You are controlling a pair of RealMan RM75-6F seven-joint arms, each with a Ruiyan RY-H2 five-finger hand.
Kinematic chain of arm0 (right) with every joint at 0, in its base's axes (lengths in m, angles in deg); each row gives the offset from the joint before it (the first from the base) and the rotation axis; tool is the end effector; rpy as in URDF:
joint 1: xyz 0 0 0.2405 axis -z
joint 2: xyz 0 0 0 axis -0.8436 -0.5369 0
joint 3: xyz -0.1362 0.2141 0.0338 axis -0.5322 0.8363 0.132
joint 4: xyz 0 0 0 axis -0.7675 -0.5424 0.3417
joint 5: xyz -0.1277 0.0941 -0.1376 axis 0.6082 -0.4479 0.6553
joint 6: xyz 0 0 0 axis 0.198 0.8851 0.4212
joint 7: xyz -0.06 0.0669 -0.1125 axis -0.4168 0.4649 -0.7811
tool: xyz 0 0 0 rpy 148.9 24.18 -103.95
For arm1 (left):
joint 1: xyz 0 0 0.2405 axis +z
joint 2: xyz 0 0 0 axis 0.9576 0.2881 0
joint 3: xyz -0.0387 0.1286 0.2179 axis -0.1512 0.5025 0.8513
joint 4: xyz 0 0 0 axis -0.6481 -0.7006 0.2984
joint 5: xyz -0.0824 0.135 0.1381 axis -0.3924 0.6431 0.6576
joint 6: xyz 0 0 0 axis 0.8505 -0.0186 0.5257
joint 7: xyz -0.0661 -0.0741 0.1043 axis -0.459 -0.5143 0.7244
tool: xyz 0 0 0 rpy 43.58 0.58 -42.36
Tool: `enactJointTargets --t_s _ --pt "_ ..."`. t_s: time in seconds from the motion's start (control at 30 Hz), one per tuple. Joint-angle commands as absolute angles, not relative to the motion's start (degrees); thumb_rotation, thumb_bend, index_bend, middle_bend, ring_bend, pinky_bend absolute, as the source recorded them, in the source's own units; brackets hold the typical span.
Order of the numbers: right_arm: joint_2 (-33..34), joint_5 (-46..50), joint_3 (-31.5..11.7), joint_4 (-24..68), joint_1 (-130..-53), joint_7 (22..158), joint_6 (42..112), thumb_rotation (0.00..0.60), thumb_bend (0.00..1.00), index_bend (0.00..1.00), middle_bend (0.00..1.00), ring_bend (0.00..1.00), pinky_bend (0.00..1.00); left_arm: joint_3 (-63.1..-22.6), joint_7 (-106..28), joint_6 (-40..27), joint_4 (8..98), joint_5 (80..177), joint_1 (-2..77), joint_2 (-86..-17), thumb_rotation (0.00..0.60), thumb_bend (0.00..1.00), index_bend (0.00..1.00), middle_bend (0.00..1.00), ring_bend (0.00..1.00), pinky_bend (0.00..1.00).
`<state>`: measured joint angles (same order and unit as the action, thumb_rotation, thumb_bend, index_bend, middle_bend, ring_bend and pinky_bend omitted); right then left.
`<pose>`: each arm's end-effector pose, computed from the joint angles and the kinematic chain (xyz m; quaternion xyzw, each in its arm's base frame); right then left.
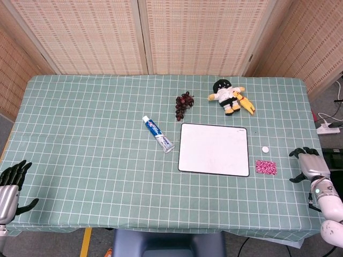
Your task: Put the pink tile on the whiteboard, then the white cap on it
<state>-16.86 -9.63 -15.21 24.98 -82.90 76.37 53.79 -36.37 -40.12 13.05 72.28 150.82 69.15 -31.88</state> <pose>-0.3823 -0.2902 0.1343 0.6223 -0.5205 0.1171 0.5729 -0.3247 0.1725 0.1611 -0.5842 -0.4103 -0.3641 0.5982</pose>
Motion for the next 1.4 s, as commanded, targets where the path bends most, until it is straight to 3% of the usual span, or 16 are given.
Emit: enactJointTargets --t_s 0.03,0.57,1.4 --pt "-16.5 -10.3 -15.3 24.9 -83.6 75.9 53.4 0.6 0.04 0.27 0.11 0.0 0.04 -36.3 -40.3 13.3 72.3 150.8 69.4 -31.7 0.6 0.16 0.0 0.0 0.0 0.0" --pt "-15.6 -17.5 -16.9 23.6 -88.0 76.0 46.9 0.6 0.01 0.3 0.11 0.0 0.04 -36.4 -40.9 13.3 72.2 151.1 69.6 -31.6 0.6 0.16 0.0 0.0 0.0 0.0" --pt "-15.1 -21.4 -17.5 24.2 -93.7 77.3 46.2 0.6 0.01 0.36 0.11 0.0 0.04 -36.5 -42.6 12.6 72.2 150.7 69.7 -31.3 0.6 0.16 0.0 0.0 0.0 0.0"
